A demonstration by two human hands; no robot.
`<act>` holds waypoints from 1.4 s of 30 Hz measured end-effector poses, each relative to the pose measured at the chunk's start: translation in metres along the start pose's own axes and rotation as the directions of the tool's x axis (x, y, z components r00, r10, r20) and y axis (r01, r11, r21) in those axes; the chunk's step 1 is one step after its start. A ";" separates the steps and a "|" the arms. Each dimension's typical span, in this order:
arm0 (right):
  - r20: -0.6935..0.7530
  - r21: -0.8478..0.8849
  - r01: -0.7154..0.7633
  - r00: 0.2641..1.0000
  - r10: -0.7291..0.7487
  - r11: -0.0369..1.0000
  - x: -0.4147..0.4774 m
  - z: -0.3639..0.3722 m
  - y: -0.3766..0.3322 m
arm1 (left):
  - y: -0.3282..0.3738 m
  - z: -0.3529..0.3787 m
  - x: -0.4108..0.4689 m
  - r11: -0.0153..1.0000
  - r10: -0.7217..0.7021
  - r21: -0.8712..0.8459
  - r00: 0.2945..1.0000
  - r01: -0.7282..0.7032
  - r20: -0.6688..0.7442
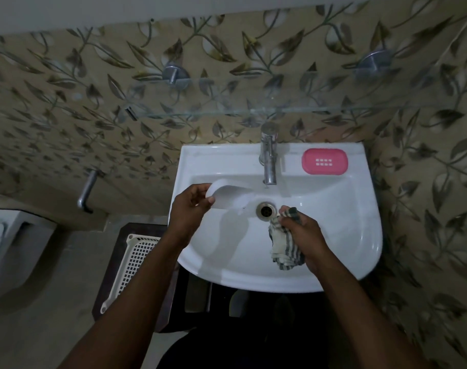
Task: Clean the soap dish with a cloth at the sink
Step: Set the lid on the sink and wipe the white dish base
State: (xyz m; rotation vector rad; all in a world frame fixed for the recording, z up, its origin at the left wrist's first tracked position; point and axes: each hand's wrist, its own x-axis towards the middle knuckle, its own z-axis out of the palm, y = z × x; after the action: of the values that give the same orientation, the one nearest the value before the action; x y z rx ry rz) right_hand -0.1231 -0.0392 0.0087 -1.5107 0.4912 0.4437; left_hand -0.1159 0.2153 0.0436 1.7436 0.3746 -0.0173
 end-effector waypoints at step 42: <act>0.238 -0.129 0.127 0.967 -0.093 0.984 -0.042 0.031 -0.048 | 0.012 0.006 -0.013 0.834 -0.206 -0.525 0.978 0.169 -0.012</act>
State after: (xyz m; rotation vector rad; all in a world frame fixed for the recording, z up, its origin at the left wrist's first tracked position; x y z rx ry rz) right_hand -0.1300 -0.0075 0.0727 -1.5912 0.1944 0.5690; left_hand -0.1236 0.2042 0.0570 1.1628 0.5454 0.0025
